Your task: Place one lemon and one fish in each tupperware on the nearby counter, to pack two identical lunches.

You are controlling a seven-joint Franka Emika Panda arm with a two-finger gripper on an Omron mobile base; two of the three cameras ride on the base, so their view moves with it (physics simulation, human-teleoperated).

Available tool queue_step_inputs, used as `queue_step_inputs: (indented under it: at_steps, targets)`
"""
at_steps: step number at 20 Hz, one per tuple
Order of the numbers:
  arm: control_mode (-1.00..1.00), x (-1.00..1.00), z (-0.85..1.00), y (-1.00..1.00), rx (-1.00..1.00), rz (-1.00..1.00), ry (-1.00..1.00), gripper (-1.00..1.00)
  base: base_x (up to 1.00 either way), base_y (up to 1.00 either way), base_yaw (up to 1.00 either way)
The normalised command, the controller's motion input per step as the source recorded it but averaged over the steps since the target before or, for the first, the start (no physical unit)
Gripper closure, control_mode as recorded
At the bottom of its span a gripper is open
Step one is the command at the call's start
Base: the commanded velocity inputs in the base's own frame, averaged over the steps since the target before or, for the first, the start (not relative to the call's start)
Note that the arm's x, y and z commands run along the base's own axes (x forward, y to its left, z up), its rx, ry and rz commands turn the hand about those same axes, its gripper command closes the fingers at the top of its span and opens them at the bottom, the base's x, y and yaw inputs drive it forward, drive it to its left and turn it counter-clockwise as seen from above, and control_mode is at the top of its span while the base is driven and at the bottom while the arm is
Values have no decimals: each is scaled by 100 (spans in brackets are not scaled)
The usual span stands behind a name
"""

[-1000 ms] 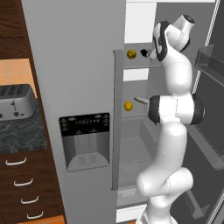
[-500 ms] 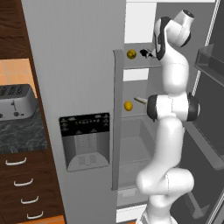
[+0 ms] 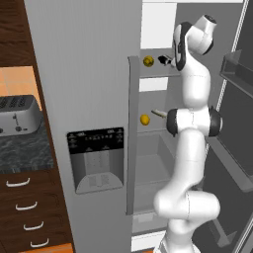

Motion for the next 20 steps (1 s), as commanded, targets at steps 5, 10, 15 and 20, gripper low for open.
queue_step_inputs:
  at_steps: [5,10,15,20]
  targets:
    - [-100,-21,-92,18,-13,8,7,100,0,0,0]
    - [-100,-44,-97,23,-12,1,-10,100,0,0,0]
    - [-100,-11,-67,32,-10,-2,-50,100,0,0,0]
    - [-100,-22,-75,40,-13,-6,-67,100,0,0,0]
